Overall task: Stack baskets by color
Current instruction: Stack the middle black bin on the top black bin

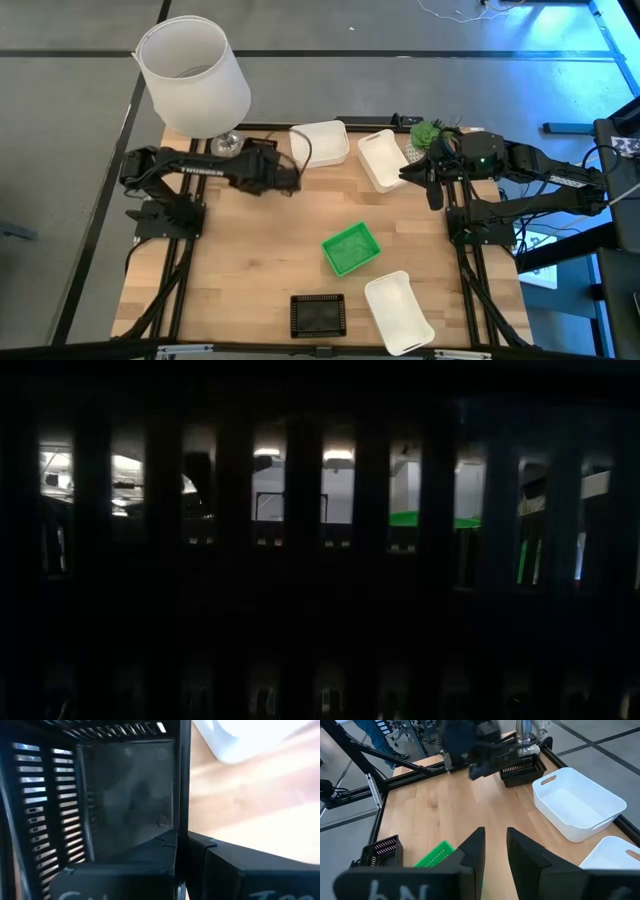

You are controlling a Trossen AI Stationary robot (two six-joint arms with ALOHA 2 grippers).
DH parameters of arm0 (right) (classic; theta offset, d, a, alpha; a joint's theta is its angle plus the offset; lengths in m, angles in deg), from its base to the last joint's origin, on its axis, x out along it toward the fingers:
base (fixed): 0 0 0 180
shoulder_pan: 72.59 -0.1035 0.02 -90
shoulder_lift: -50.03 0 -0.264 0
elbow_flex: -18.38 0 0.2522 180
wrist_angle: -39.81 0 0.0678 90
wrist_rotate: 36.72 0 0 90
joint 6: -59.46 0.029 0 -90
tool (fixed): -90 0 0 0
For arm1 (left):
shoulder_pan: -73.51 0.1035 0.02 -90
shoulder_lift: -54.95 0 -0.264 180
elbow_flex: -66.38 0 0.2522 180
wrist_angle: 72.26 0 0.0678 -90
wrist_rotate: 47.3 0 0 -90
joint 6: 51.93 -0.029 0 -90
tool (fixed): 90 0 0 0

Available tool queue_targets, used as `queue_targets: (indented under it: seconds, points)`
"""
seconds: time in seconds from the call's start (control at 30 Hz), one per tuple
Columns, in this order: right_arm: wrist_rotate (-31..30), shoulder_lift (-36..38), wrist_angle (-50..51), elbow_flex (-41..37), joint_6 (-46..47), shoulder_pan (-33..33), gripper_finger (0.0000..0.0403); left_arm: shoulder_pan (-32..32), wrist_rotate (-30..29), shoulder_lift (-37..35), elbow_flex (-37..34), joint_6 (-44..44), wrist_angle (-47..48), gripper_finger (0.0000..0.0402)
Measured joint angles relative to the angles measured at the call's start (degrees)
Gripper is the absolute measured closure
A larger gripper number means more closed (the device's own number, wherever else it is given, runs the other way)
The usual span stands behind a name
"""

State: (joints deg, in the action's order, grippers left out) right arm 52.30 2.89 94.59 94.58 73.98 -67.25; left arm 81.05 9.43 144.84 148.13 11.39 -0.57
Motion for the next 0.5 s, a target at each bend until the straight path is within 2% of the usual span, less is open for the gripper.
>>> queue_targets:
  seconds: [0.2,0.3,0.5]
  points:
    - [0.0,0.0,0.0,0.0,0.0,0.0,0.0324,6.6,-2.3,0.0,0.0,-6.3,-5.8,0.0401]
    - [-0.1,0.0,0.0,0.0,0.0,0.0,0.0324,9.3,-1.1,0.0,0.0,-10.1,-8.4,0.0401]
    - [-1.6,0.0,0.0,0.0,-0.2,0.0,0.0324,11.3,0.2,1.8,0.0,-10.1,-9.5,0.0401]
